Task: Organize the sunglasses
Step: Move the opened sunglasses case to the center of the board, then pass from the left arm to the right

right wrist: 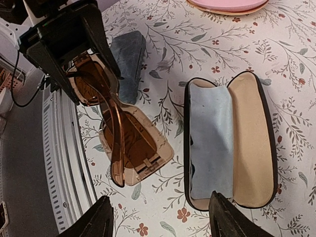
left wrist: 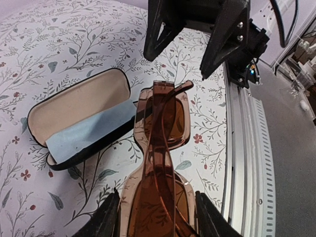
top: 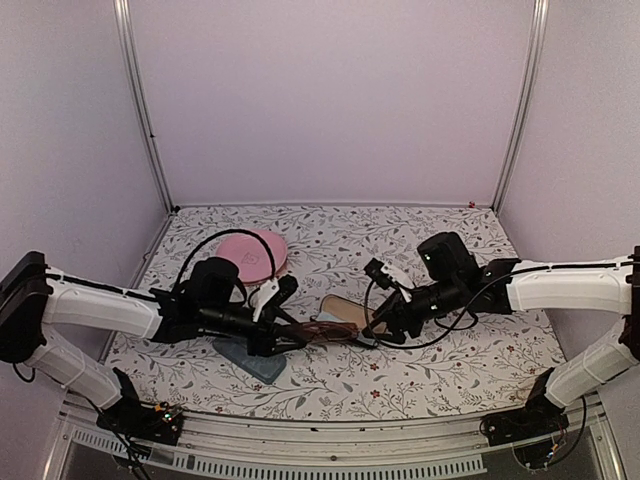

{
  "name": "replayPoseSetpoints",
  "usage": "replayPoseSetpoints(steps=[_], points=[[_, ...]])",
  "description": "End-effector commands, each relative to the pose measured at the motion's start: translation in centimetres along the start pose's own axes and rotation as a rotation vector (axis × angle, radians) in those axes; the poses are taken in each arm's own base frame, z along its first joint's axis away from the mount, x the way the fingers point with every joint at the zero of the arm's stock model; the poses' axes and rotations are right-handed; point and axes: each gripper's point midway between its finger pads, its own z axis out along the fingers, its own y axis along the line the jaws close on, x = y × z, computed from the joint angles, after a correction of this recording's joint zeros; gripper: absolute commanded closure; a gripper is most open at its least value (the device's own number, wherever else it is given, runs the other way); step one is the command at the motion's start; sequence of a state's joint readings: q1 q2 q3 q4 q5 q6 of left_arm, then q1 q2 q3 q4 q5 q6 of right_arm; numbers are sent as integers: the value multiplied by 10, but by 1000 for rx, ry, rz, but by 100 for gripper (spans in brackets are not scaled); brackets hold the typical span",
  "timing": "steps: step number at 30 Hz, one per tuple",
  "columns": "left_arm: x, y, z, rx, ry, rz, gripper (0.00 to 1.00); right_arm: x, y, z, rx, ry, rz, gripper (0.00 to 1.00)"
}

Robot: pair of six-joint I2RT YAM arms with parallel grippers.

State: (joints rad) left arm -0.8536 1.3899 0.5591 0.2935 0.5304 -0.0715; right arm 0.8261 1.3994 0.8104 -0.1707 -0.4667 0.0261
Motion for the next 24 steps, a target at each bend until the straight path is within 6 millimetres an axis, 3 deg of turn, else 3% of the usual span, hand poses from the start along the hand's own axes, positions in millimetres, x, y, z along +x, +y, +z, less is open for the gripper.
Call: replayPoseSetpoints(steps=[1, 5, 16, 24], points=[[-11, -3, 3, 48, -7, -1, 100, -10, 26, -7, -90, -13, -88, 32], [-18, -8, 6, 90, -8, -40, 100, -16, 32, -8, -60, -22, -131, 29], [-34, -24, 6, 313, 26, -411, 100, -26, 41, -11, 171, -5, -289, 24], [-39, -36, 6, 419, 67, -505, 100, -25, 47, 4, 273, 63, -375, 24]])
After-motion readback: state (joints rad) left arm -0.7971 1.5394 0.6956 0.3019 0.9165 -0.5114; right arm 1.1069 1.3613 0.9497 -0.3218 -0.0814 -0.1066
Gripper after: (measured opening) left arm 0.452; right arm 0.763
